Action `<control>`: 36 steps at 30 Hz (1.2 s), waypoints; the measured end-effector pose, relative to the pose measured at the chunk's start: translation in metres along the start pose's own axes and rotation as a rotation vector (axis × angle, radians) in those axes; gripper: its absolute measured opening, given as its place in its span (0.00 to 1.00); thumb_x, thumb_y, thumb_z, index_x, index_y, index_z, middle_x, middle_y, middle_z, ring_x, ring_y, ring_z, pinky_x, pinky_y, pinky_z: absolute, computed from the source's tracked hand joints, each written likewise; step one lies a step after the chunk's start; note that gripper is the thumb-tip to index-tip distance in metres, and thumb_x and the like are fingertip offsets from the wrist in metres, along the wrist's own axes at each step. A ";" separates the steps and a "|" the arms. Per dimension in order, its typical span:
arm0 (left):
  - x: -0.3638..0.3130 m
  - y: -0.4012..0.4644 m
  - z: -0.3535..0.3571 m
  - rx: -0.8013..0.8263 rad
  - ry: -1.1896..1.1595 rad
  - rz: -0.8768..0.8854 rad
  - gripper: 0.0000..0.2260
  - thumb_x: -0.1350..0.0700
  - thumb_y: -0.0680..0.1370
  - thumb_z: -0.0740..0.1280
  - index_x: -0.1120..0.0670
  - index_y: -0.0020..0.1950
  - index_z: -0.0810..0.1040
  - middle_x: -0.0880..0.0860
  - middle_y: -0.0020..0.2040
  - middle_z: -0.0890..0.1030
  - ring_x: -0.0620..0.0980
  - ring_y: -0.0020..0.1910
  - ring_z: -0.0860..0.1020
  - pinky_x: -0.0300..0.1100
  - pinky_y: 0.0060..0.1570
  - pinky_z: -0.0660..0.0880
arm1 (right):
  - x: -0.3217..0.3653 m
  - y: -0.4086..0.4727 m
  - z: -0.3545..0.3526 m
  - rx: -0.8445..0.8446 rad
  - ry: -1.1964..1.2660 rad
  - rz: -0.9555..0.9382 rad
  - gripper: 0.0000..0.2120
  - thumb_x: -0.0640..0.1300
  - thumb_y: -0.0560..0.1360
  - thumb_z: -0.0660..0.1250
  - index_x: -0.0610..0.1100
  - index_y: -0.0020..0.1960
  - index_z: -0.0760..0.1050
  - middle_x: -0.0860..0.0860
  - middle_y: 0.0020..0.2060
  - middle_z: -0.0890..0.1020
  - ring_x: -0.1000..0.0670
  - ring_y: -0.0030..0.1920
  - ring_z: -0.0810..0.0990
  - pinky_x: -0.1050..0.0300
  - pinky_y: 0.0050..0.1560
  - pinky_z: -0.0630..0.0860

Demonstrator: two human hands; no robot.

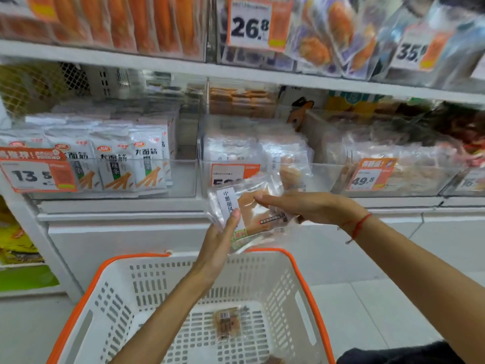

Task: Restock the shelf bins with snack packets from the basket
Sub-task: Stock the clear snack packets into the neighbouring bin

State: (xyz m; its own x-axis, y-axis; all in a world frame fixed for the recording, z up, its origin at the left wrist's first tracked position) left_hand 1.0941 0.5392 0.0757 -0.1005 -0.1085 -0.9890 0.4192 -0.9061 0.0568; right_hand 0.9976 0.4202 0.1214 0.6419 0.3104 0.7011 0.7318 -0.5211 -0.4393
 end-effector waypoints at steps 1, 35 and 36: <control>-0.007 0.008 0.006 0.011 0.018 0.037 0.06 0.47 0.81 0.56 0.38 0.55 0.71 0.28 0.45 0.77 0.23 0.45 0.74 0.22 0.44 0.69 | 0.003 -0.005 -0.010 0.015 0.082 -0.038 0.21 0.62 0.78 0.56 0.51 0.61 0.75 0.54 0.52 0.82 0.55 0.49 0.81 0.62 0.50 0.74; -0.109 0.202 0.061 0.095 1.241 0.173 0.32 0.39 0.61 0.78 0.52 0.58 0.71 0.50 0.57 0.76 0.53 0.59 0.73 0.49 0.63 0.61 | -0.034 0.020 -0.170 -0.666 -0.212 -0.129 0.15 0.48 0.70 0.74 0.40 0.41 0.72 0.48 0.35 0.73 0.50 0.35 0.71 0.60 0.35 0.65; -0.110 0.201 0.063 0.131 1.286 0.168 0.30 0.39 0.62 0.77 0.51 0.56 0.70 0.49 0.55 0.75 0.52 0.56 0.72 0.49 0.63 0.60 | -0.032 0.018 -0.167 -0.612 -0.203 -0.122 0.14 0.48 0.71 0.73 0.39 0.46 0.73 0.46 0.39 0.74 0.49 0.39 0.72 0.58 0.39 0.67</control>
State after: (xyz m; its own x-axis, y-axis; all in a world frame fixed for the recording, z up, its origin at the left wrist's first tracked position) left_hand 1.1330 0.3433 0.2047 0.9054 0.1774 -0.3857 0.2444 -0.9606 0.1321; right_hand 0.9523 0.2678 0.1852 0.6367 0.5084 0.5798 0.5779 -0.8124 0.0778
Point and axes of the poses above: each hand's wrist, its own y-axis towards the middle knuckle, its own z-axis out of the palm, x = y × z, the point moved 6 cm from there along y, towards the middle knuckle
